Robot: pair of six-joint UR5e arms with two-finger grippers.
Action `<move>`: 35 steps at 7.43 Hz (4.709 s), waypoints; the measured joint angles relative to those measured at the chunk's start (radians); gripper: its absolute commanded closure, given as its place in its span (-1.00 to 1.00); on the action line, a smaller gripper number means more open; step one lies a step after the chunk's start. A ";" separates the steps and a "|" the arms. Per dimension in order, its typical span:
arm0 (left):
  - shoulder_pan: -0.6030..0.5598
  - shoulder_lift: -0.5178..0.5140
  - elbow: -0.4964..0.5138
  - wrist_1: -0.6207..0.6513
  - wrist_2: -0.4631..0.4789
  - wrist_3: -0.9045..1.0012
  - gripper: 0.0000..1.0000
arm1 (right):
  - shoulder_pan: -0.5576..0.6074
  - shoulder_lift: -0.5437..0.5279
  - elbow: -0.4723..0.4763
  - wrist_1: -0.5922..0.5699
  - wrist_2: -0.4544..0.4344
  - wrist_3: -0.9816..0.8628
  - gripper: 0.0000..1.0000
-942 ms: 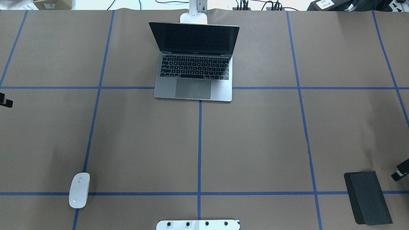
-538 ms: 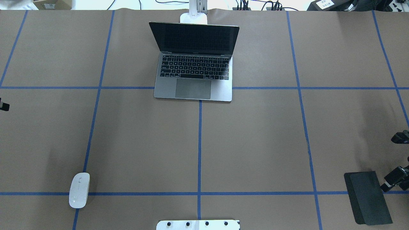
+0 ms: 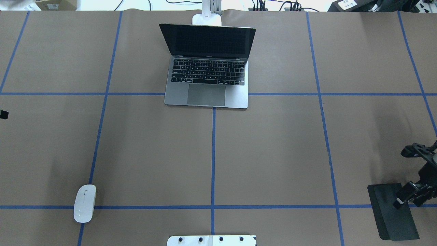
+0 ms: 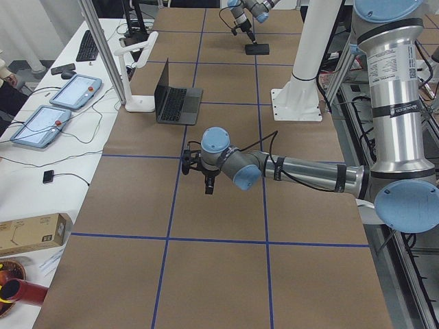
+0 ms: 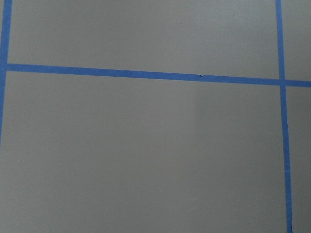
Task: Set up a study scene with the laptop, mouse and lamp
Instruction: 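Grasp the black mouse pad edge with the right gripper, then drag the mouse pad with the right gripper beside the laptop and release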
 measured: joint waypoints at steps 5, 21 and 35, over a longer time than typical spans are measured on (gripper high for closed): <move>-0.002 -0.001 -0.002 0.000 0.000 0.001 -0.94 | -0.026 0.028 0.006 0.002 -0.005 0.070 0.05; -0.031 0.007 0.004 -0.002 -0.065 0.007 -0.94 | 0.229 0.207 0.141 0.068 -0.047 0.420 1.00; -0.031 0.012 -0.001 0.004 -0.080 0.034 -0.94 | 0.149 0.872 0.032 -0.574 -0.530 0.475 -0.94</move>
